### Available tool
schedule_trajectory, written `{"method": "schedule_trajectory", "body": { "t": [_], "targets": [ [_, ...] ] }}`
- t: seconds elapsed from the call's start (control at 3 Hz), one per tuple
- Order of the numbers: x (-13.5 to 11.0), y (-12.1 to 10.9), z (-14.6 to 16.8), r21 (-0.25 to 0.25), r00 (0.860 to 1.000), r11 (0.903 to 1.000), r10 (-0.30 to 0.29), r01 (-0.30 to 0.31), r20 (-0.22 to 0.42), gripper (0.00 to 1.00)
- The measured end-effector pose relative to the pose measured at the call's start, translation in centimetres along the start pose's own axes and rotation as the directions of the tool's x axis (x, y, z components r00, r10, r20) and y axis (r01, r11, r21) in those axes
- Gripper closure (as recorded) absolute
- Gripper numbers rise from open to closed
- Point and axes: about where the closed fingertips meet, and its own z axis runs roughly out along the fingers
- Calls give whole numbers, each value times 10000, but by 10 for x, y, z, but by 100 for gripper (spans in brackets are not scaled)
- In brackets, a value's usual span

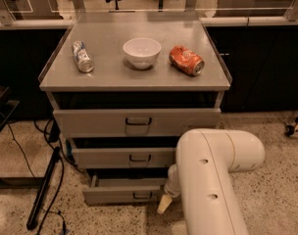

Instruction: Open bottom drawer

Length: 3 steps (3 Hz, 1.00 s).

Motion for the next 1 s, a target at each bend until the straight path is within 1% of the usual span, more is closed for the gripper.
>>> {"method": "schedule_trajectory", "body": {
  "t": [0.33,0.67,1.0],
  "targets": [
    [7,0,24,-283,9996,9994,172,-178,-208,0],
    [13,3,39,-459,9990,9985,289,-304,-331,0],
    [13,3,36,-454,9990,9985,300,-315,-339,0]
  ]
}}
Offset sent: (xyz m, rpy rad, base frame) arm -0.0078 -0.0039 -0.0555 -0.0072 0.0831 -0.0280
